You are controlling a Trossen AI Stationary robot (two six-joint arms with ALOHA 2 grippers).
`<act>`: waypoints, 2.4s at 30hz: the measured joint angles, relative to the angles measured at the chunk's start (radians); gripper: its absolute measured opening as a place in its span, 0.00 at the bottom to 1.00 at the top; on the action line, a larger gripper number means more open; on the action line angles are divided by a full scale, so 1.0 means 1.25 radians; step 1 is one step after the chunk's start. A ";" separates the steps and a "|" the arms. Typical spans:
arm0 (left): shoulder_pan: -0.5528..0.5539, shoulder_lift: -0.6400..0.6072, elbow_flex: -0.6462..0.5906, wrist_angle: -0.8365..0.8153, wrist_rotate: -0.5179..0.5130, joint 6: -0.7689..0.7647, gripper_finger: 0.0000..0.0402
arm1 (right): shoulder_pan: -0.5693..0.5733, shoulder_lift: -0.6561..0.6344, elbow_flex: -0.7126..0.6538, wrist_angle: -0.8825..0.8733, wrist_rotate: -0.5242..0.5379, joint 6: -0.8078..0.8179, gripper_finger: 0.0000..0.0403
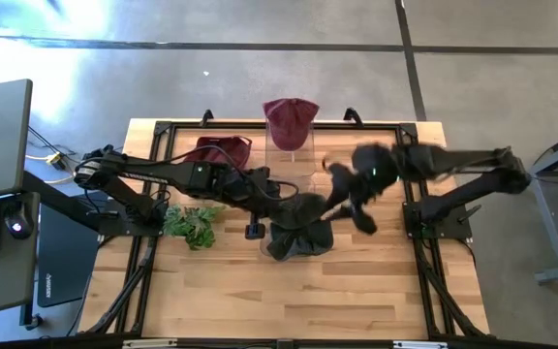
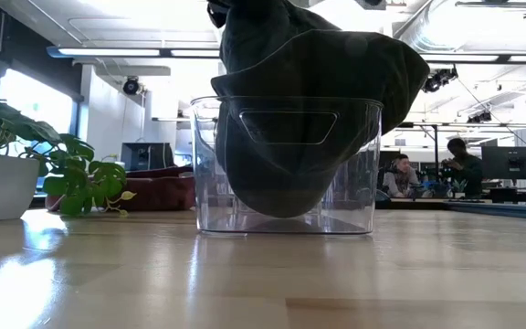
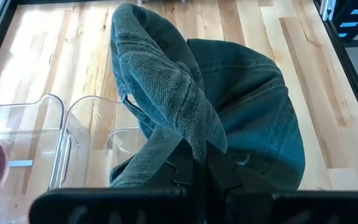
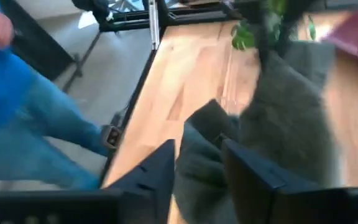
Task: Pick & Place hat
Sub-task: Put the black cap into the bottom transparent bin
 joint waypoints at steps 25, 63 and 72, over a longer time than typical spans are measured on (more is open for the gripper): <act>0.027 0.000 0.000 0.001 0.099 -0.087 0.00 | 0.215 0.092 -0.263 0.479 0.647 -0.412 0.53; 0.047 0.045 0.096 -0.164 -0.012 0.128 0.53 | -0.213 0.080 -0.263 0.496 -0.100 -0.337 0.02; 0.047 0.034 0.097 -0.290 -0.140 -0.028 0.53 | -0.239 0.129 -0.263 0.532 0.020 -0.457 0.05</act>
